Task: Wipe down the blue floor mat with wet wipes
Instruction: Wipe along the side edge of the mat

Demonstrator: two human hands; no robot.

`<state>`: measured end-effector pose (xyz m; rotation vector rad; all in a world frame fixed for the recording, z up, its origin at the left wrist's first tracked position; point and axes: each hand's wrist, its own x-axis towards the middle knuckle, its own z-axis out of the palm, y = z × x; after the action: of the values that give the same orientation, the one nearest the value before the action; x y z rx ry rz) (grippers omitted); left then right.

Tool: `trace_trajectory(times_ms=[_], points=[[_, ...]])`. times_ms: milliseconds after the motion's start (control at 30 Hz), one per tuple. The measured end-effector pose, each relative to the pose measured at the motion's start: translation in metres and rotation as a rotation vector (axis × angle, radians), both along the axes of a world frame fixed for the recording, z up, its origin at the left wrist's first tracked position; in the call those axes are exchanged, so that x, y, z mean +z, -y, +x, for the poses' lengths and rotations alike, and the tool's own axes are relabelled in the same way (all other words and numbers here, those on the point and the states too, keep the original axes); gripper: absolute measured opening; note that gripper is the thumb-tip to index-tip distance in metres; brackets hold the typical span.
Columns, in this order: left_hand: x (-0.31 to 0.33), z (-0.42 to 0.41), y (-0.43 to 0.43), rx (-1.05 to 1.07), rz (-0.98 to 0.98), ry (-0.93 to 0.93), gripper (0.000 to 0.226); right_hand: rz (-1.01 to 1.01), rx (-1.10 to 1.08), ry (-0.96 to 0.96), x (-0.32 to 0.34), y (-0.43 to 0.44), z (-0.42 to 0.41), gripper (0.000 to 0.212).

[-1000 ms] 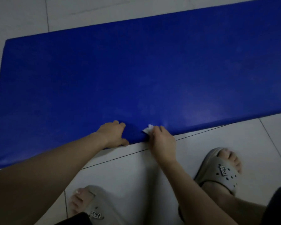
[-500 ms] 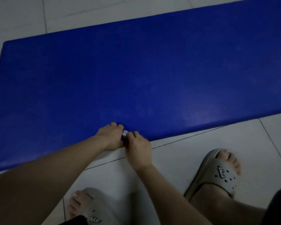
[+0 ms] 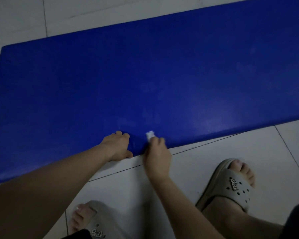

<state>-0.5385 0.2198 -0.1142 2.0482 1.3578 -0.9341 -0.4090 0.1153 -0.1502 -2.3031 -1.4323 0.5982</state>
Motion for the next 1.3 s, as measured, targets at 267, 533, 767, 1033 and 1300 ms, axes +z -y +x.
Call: trace_trajectory(times_ms=[267, 533, 767, 1033, 1300], points=[[0.001, 0.002, 0.000, -0.002, -0.021, -0.029, 0.060, 0.122, 0.257, 0.125, 0.010, -0.007, 0.066, 0.015], [0.003, 0.004, -0.001, -0.010, -0.034, -0.027, 0.059, -0.103, -0.134, 0.192, 0.005, -0.003, 0.128, 0.022], [0.000, 0.004, 0.000, 0.021, -0.012, -0.026, 0.055, 0.096, 0.337, 0.090, -0.005, 0.007, -0.025, 0.007], [0.000, 0.001, 0.000, 0.001, -0.016, -0.010, 0.059, -0.043, -0.042, 0.147, 0.004, 0.001, 0.127, 0.021], [-0.001, 0.002, 0.000, -0.010, -0.012, -0.019, 0.059, -0.052, -0.154, 0.066, 0.004, -0.007, 0.081, 0.019]])
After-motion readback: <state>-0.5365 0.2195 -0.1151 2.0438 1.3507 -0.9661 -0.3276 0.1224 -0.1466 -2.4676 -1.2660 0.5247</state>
